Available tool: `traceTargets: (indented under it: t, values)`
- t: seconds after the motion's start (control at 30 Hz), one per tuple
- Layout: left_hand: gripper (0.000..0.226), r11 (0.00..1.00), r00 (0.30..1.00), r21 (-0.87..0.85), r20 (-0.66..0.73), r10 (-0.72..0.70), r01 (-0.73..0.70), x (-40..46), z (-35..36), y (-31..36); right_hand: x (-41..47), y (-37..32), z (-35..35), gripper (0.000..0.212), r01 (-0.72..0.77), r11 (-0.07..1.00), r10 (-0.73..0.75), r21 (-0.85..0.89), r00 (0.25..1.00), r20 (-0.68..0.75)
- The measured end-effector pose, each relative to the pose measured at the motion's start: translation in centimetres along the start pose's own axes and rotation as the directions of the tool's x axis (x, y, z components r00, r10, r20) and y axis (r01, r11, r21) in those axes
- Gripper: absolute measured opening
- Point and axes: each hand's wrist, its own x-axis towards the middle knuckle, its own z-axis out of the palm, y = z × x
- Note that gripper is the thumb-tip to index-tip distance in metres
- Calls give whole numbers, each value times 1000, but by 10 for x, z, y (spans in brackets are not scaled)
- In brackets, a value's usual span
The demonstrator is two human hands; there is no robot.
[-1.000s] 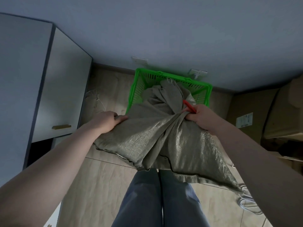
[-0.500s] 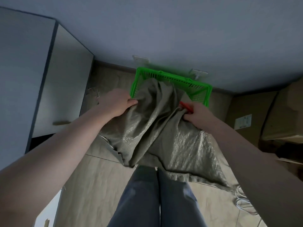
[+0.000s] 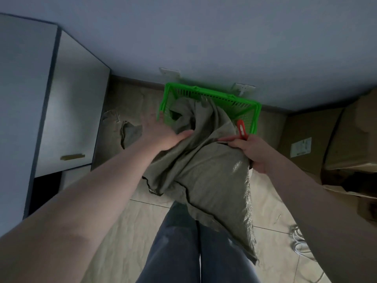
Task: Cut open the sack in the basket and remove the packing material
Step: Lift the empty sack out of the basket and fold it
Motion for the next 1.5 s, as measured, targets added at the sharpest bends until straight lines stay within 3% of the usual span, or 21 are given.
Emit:
traceTargets:
  t: [0.07,0.2,0.27,0.4,0.5,0.57,0.63,0.7,0.77,0.83,0.87,0.93,0.97,1.03,1.1,1.17,1.27,1.3,1.37,1.43,1.5]
  values:
    - [92,977,992,-171,-15,128,-129,7,8,18,2,2,-2,19,-2,1000,1,24,1000,20]
    - [28,699,942,-637,-161,294,-326,6,21,45,10,2,10,27,85,996,-84,4,990,-111]
    - [33,581,928,-734,-192,319,-351,-4,19,46,10,-1,17,32,78,981,-115,-180,972,-206]
    - [42,602,832,-676,-28,554,-424,-33,17,28,10,-1,21,54,-35,937,-63,-348,962,-267]
    - [40,468,708,-830,132,693,-303,-54,16,12,8,-1,21,40,-45,850,-63,-524,981,-186]
    - [40,444,662,-865,192,725,-236,-60,16,7,8,-3,24,28,-15,839,-68,-544,989,-134]
    - [34,445,701,-871,183,689,-210,-60,11,8,6,-7,27,25,-4,861,-64,-509,991,-115]
    - [24,379,809,-906,77,583,-187,-52,5,10,3,-12,26,23,-15,922,-27,-386,994,-103]
    - [21,293,956,-942,-76,284,-163,-23,8,11,-3,-17,28,19,-15,965,5,-262,999,-37]
    - [22,315,989,-941,-143,-38,-124,6,9,13,-11,-18,35,20,6,954,15,-300,998,68]
    - [31,298,987,-951,-115,-108,-78,14,7,16,-16,-18,40,21,25,940,20,-341,991,129]
    - [47,98,988,-990,84,-126,96,31,10,24,-26,-16,49,18,73,938,20,-338,964,263]
    - [54,-10,974,-981,196,-117,196,37,12,27,-28,-14,50,15,88,954,7,-288,949,315]
    - [69,-104,941,-940,333,-56,326,40,14,30,-33,-11,47,11,43,988,13,-146,932,362]
    - [94,-1,914,-915,403,50,404,38,19,34,-35,-7,41,30,-35,999,38,-15,914,405]
    - [96,134,894,-907,417,160,399,28,20,37,-33,-1,34,38,-60,995,26,73,917,399]
    - [90,138,863,-888,459,212,439,24,35,40,-32,1,26,4,-92,982,24,168,930,366]
    - [79,177,865,-892,448,225,416,24,41,41,-29,3,23,17,-95,978,27,186,940,340]
    - [39,445,906,-855,380,187,267,21,48,43,-28,4,18,22,-119,975,62,190,957,283]
    - [37,655,928,-745,322,186,127,21,52,41,-28,2,13,8,-125,972,77,197,970,232]
    - [51,655,931,-754,277,239,56,16,50,34,-28,1,4,16,-139,965,103,220,981,167]
